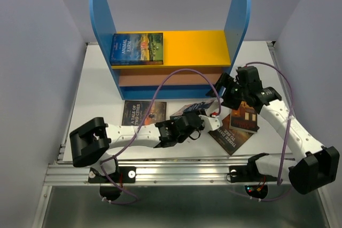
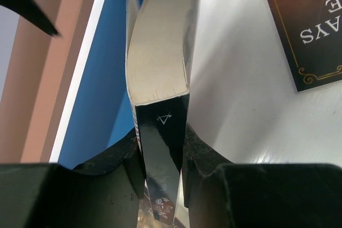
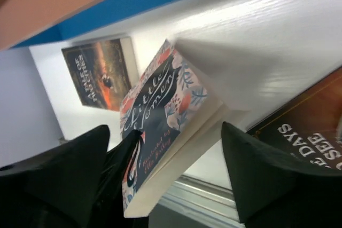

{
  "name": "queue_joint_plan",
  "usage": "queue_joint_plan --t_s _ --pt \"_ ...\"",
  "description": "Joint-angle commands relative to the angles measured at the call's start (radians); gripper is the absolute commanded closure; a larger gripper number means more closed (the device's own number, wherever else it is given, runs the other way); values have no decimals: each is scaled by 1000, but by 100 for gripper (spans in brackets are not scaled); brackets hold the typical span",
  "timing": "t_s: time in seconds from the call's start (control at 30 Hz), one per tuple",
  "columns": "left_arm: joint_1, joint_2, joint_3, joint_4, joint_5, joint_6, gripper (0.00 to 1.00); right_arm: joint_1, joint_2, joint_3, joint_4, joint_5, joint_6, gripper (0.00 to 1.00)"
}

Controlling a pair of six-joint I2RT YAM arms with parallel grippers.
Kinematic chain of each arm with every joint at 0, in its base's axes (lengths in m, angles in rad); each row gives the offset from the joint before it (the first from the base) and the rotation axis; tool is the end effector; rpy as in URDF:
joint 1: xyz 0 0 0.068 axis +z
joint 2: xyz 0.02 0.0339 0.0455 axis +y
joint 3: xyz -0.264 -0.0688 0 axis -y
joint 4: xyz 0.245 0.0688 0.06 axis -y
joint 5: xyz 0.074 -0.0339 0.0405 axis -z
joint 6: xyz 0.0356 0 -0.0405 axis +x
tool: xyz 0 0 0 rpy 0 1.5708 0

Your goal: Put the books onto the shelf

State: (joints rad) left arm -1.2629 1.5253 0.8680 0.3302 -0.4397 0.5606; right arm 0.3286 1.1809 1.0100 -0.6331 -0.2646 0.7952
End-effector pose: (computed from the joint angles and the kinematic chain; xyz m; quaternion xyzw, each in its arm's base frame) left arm 0.1172 -0.3186 0.2409 0.5493 0.5862 -0.0291 0.5948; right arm 0.2303 0.0884 0.2971 0.1645 0.9058 0.3011 0.2486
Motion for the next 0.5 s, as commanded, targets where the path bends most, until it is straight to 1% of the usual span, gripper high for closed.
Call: queue_joint_plan --t_s 0.0,0.03,0.07,0.13,0.17,0.3,0.33,0.37,0.4,0.43,0.47 --pt "-3 -63 74 -36 -69 27 100 4 -79 93 -52 200 -27 0" --pt "-3 -80 75 -42 -80 41 100 4 -92 98 -68 244 -25 0" --pt "-4 -117 78 -48 -93 54 100 4 -115 105 -92 336 -24 0" --pt "-4 -158 89 -75 -100 96 100 4 -139 105 -109 410 -19 0" --pt "-6 -203 95 -82 -91 110 100 4 -164 98 -118 462 -19 0" --pt "-26 -295 164 -138 -88 192 100 4 -213 70 -137 542 -16 0" --pt "-32 -310 233 -158 -91 218 100 4 -221 62 -139 568 -11 0" --pt "-36 -313 274 -202 -41 223 100 4 -228 56 -140 571 -13 0" --pt "-39 -315 319 -311 -16 225 100 4 -237 46 -142 571 -14 0" --pt "-41 -318 383 -341 -5 225 100 4 -242 39 -145 570 -16 0" --pt "-43 -321 405 -371 -5 226 100 4 -247 32 -145 573 -11 0"
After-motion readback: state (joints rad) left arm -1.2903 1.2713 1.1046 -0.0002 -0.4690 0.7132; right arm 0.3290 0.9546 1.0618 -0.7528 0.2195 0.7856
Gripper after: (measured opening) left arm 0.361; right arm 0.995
